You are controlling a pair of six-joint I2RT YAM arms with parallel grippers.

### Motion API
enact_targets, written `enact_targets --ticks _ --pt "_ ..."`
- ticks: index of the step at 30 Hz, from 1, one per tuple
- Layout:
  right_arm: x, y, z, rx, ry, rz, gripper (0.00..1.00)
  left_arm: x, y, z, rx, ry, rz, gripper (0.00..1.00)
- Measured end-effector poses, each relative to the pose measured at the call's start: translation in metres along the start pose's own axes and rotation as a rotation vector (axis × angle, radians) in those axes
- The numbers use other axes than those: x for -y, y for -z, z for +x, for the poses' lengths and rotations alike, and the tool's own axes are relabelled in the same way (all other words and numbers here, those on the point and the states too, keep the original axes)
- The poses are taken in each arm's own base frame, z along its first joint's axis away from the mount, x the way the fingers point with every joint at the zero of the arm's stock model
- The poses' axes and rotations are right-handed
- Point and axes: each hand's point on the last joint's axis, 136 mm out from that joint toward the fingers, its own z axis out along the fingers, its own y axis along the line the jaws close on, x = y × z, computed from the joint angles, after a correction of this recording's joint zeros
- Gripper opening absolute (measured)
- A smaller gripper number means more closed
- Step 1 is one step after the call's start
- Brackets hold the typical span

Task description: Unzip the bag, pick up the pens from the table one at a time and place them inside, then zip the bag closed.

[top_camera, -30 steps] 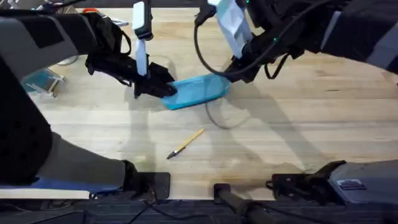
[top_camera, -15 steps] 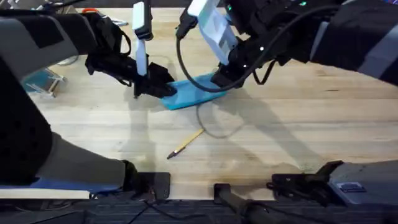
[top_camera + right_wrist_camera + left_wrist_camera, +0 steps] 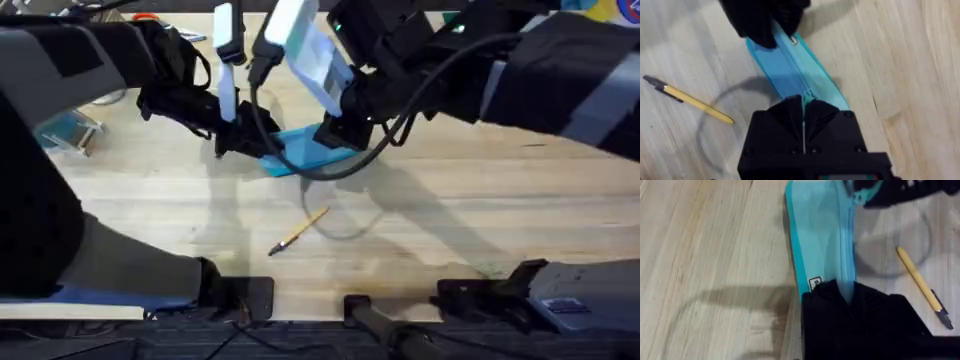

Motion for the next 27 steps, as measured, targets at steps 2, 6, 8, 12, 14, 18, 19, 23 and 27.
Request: enact_targets --ticks 2,6,8,12,14,18,19,23,27 --pt "-0.004 -0.001 -0.004 0.008 0.015 0.001 0.031 0.0 0.0 0.0 -0.002 0.0 -0.001 0.041" --pt "-0.009 -0.001 -0.013 0.031 0.037 0.008 0.031 0.0 0.0 0.001 -0.007 0.0 -0.001 0.041" --pt "-0.011 -0.001 -0.019 0.046 0.048 0.015 0.031 0.0 0.0 0.001 -0.008 0.001 -0.001 0.041" --pt "-0.016 -0.002 -0.026 0.065 0.067 0.018 0.031 0.0 0.001 0.003 -0.014 0.003 -0.002 0.041" --pt "-0.019 -0.002 -0.029 0.074 0.077 0.018 0.031 -0.001 0.001 0.003 -0.016 0.004 -0.004 0.041" --pt "-0.026 -0.002 -0.035 0.086 0.094 0.012 0.031 -0.001 0.002 0.006 -0.027 0.007 -0.007 0.041" --pt "-0.028 -0.002 -0.035 0.087 0.098 0.009 0.031 -0.001 0.002 0.006 -0.029 0.007 -0.007 0.041" --pt "-0.031 -0.002 -0.037 0.089 0.104 0.004 0.031 -0.001 0.002 0.007 -0.032 0.006 -0.008 0.041" --pt "-0.033 -0.002 -0.036 0.086 0.106 0.001 0.031 -0.001 0.002 0.007 -0.033 0.006 -0.008 0.041"
